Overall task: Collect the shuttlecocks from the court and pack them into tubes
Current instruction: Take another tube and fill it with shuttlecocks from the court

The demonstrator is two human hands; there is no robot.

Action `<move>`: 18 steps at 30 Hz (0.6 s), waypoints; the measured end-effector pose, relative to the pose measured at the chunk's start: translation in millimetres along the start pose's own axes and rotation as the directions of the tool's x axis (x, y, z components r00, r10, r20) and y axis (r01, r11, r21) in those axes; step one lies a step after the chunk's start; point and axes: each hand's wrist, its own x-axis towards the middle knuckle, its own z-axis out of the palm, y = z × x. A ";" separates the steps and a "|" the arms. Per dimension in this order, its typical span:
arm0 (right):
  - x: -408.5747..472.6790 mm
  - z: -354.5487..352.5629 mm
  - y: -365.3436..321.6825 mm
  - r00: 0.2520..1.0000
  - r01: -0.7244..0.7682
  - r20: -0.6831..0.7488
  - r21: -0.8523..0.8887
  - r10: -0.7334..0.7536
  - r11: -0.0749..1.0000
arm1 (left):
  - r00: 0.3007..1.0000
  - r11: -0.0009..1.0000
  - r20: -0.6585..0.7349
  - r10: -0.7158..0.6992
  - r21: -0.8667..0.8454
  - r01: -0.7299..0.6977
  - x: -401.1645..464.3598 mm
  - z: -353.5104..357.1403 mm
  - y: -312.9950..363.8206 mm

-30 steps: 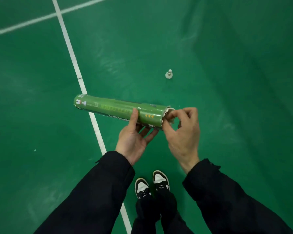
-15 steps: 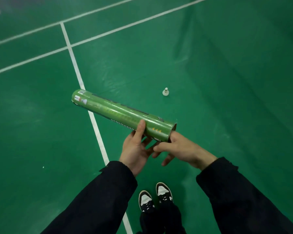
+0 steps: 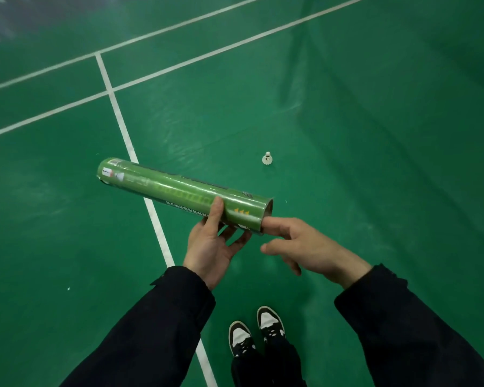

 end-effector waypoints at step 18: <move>23.0 -17.4 -9.1 0.980 -0.060 -0.152 0.403 0.131 0.913 | 0.996 0.999 0.069 -0.050 0.000 0.050 28.9 20.7 8.8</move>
